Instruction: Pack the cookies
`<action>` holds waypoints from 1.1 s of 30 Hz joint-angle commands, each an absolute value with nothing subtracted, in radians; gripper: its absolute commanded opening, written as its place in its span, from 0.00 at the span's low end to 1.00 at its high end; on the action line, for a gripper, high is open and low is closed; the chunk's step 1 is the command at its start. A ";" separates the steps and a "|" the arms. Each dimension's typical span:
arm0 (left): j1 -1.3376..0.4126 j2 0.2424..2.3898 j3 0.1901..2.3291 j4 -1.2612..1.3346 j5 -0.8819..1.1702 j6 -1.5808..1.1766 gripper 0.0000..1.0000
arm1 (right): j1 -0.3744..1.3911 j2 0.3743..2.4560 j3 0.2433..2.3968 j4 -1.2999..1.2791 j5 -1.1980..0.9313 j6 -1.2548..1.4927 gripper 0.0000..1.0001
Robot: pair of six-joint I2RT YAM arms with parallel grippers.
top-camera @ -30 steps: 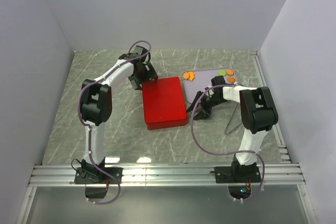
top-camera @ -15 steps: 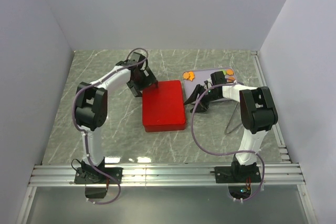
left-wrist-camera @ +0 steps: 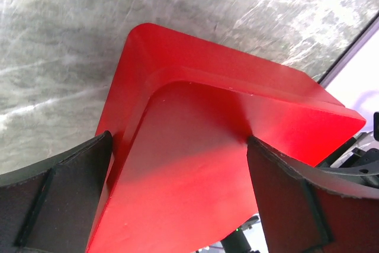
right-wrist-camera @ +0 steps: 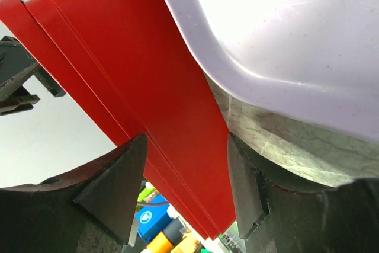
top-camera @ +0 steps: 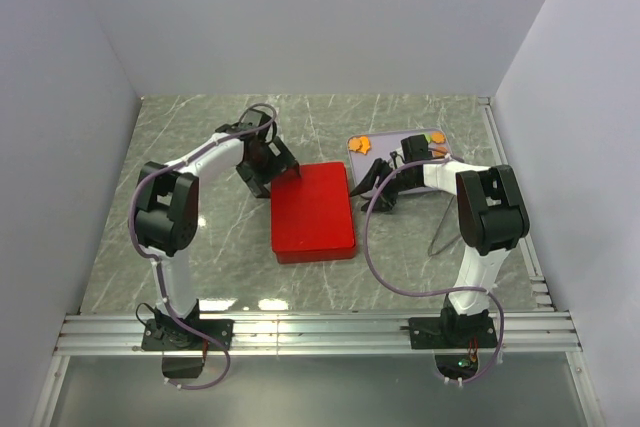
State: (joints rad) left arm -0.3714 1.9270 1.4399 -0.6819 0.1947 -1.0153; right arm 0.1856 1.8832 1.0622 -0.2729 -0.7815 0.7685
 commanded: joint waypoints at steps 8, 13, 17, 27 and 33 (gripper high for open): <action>-0.383 1.862 1.540 -0.802 0.138 -0.888 0.99 | 0.207 1.790 1.094 -0.317 -0.795 0.703 0.64; -0.379 1.845 1.588 -0.798 0.058 -0.804 1.00 | 0.207 1.770 1.130 -0.386 -0.758 0.657 0.64; -0.367 1.826 1.601 -0.831 0.014 -0.761 1.00 | 0.206 1.750 1.155 -0.417 -0.732 0.637 0.64; -0.394 1.484 1.211 -0.646 0.172 -0.842 0.99 | 0.221 1.674 1.138 -0.414 -0.732 0.652 0.65; -0.445 1.399 1.054 -0.608 0.163 -0.902 0.99 | 0.227 1.684 1.112 -0.397 -0.724 0.658 0.65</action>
State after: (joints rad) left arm -0.4282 1.4208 1.1091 -0.6640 0.1459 -0.8612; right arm 0.2199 1.7020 1.1118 -0.4114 -0.7399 0.6609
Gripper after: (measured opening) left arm 0.995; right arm 0.650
